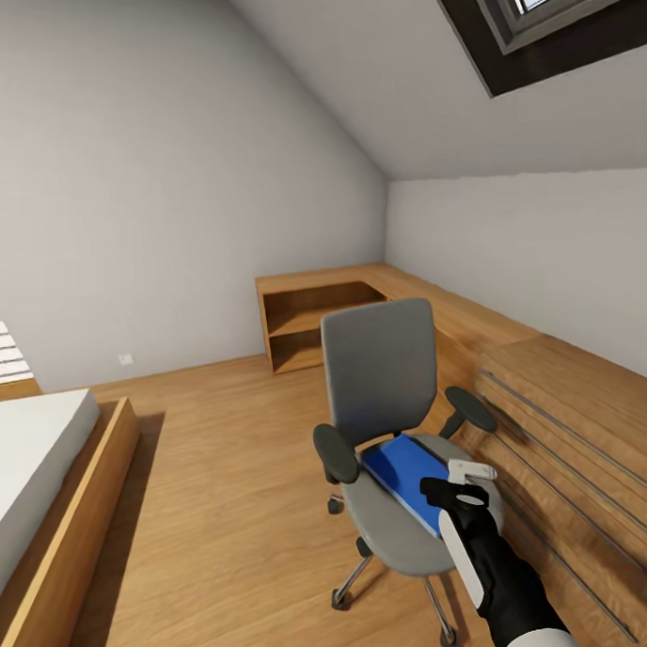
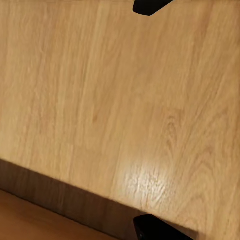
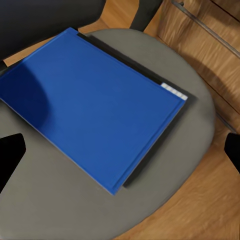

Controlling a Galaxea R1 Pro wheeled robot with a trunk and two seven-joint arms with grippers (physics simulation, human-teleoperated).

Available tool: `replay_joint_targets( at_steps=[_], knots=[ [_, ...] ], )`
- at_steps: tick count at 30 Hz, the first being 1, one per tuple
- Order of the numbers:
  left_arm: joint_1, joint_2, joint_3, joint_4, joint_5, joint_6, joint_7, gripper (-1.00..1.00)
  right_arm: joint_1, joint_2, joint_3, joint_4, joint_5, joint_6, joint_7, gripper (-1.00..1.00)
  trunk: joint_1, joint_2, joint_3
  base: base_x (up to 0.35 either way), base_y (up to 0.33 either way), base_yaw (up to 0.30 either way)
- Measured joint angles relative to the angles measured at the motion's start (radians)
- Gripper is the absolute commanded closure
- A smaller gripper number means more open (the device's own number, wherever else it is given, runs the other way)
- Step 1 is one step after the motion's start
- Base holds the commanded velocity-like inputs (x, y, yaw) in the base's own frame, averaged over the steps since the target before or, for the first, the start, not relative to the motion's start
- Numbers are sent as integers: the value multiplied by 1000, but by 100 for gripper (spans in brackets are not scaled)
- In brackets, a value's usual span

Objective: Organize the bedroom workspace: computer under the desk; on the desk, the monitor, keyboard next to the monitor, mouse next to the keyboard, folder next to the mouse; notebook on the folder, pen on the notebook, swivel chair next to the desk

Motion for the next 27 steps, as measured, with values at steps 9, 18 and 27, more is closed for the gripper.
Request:
replay_joint_targets(
  at_steps=[9, 18, 27],
  knots=[
    [0, -3, -1, 0, 0, -1, -1, -100, 0, 0, 0, 0, 0, 0, 0, -100, 35, -63, -28, 0, 0, 0],
    [-1, 3, -7, -481, -6, 403, 7, -100, 0, 2, 0, -5, 1, -79, -7, -100, 69, -126, -56, 0, 0, 0],
    [-4, 8, -1, -986, -5, 888, 96, -100, -18, 1, -1, -3, 1, -106, -3, -100, 104, -189, -85, 0, 0, 0]
  ],
)
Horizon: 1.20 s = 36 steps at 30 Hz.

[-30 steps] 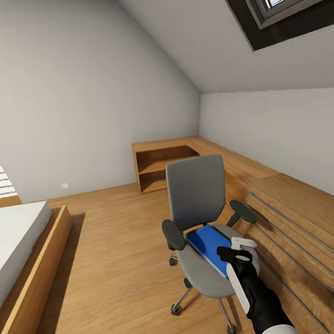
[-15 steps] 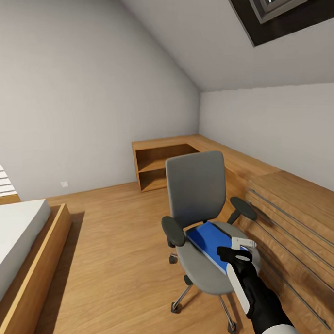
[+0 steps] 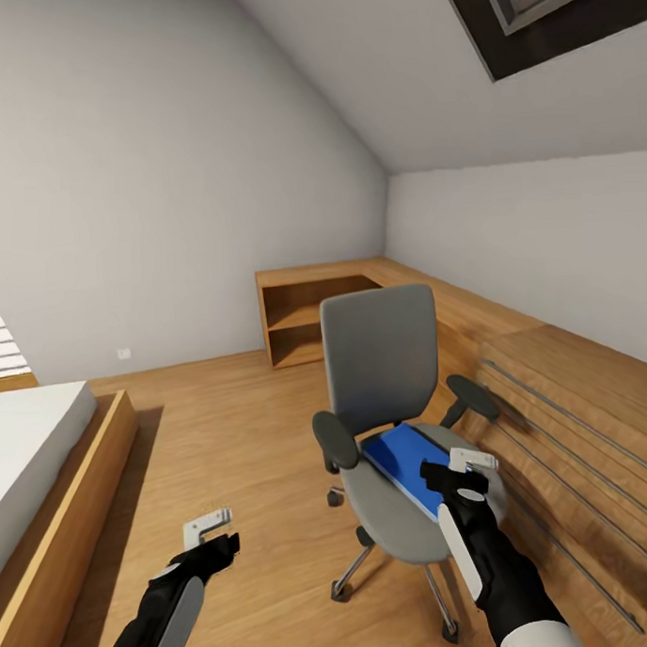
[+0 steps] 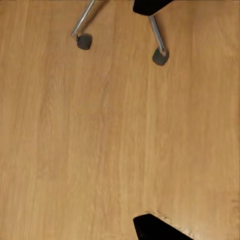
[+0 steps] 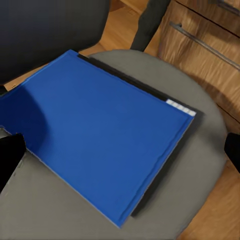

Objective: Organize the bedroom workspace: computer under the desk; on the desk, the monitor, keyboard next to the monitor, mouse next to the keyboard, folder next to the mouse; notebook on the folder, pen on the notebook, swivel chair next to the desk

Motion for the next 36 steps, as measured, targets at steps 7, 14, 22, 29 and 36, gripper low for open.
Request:
replay_joint_targets(
  at_steps=[7, 14, 22, 29, 36],
  knots=[
    [-123, 0, 13, 45, 25, 27, 61, -100, -220, -50, -7, 228, -10, -16, 8, -100, 27, -49, -22, 0, 0, 0],
    [-155, -5, 8, 71, 89, 26, 60, -100, -514, -140, -14, 821, -142, -353, 164, -100, 54, -98, -44, 0, 0, 0],
    [-158, 0, -2, 75, 87, 12, 58, -100, -560, -177, -26, 968, -329, -397, 470, -100, 84, -154, -69, 0, 0, 0],
    [-146, 3, -103, 2, 86, -11, 57, -100, -559, -205, -27, 985, -440, -347, 519, -100, 111, -203, -91, 0, 0, 0],
    [-137, 4, -109, -18, 86, -10, 59, -100, -559, -212, -25, 984, -473, -322, 521, -100, 138, -252, -113, 0, 0, 0]
  ],
)
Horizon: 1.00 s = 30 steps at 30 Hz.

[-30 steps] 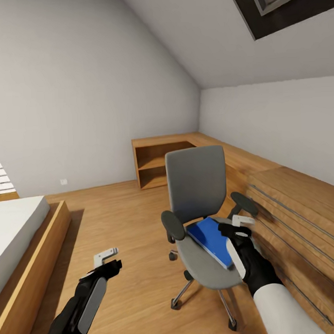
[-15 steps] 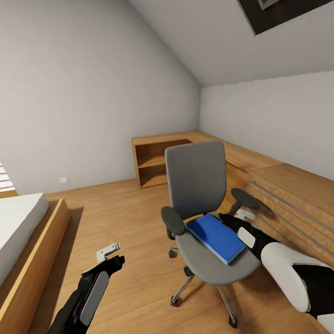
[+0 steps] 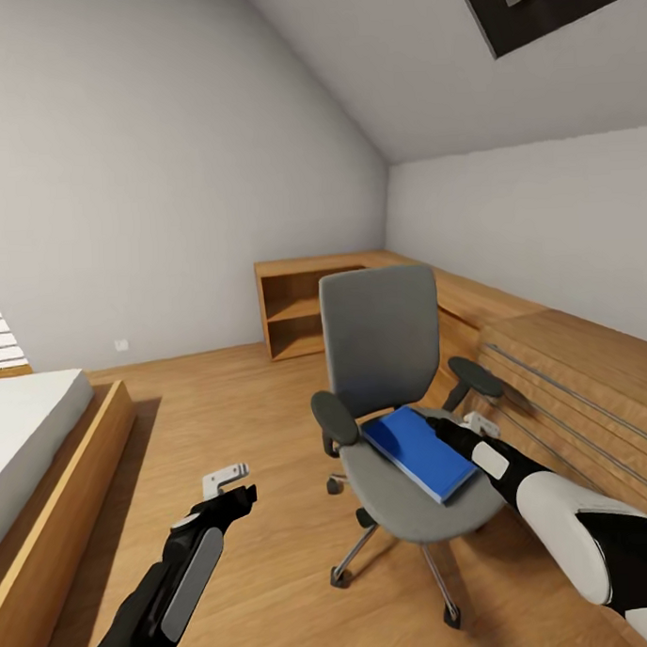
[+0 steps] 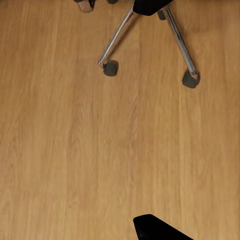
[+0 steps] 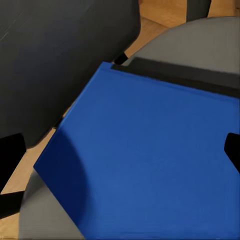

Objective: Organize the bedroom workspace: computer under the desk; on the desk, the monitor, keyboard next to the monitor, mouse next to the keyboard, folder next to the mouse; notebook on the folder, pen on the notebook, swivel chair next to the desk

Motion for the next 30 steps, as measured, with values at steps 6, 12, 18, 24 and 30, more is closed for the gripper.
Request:
replay_joint_targets(
  at_steps=[6, 12, 18, 24, 30],
  knots=[
    [0, 0, 0, 0, 0, -1, 2, -100, 0, 0, 0, -1, 0, 10, 0, -100, 4, -7, -3, 0, 0, 0],
    [0, 0, 0, 19, 0, -1, 3, -100, 0, 0, 0, -1, 4, 10, 1, -100, 4, -7, -3, 0, 0, 0],
    [0, 0, -1, 39, 0, -1, 5, -100, 2, -4, 0, 0, 6, 4, 1, -100, 3, -7, -3, 170, 0, 0],
    [0, 0, -3, 62, -1, -1, 4, -100, 3, -20, 1, 1, 9, 1, 1, -100, 3, -7, -3, 287, 0, 0],
    [0, 0, -2, 64, -2, -2, 3, -100, 3, -30, 2, 2, 9, 7, -10, -100, 4, -7, -3, 73, 0, 0]
  ],
)
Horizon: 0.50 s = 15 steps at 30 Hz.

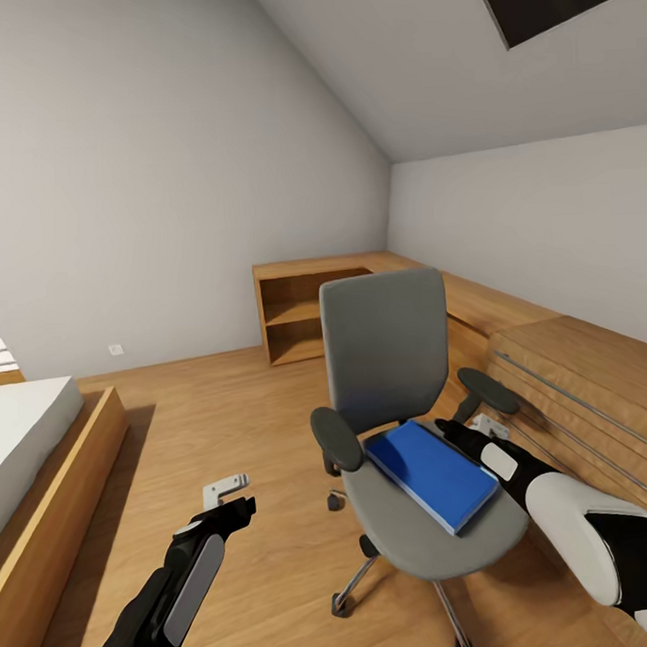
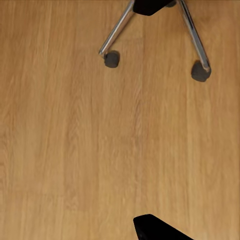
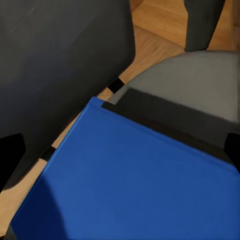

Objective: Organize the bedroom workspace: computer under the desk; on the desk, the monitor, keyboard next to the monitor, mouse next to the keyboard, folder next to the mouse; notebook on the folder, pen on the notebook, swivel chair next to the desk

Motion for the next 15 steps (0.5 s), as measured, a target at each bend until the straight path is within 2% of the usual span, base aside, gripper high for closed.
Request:
replay_joint_targets(
  at_steps=[3, 8, 11, 12, 15],
  knots=[
    [0, 0, 0, 0, 0, -1, 1, -100, 0, -1, 0, 0, 0, 2, -20, -100, 0, 0, 0, 65, 0, 0],
    [0, 3, 1, 2, 1, 0, 1, -100, 0, -3, 2, 0, -1, 3, -78, -100, 0, 0, 0, 211, 0, 0],
    [0, 5, 4, 0, 0, 0, 0, -100, 0, -3, 3, 0, 0, 4, -112, -100, 0, 0, 0, 58, 0, 0],
    [0, 16, 17, -21, 0, 1, 1, -100, 0, -3, 5, 1, 0, 4, -126, -100, 0, 0, 0, 11, 0, 0],
    [0, 29, 22, -29, 3, 0, 1, -100, 0, -3, 5, 1, 2, 7, -133, -100, 0, 0, 0, 99, 0, 0]
  ],
)
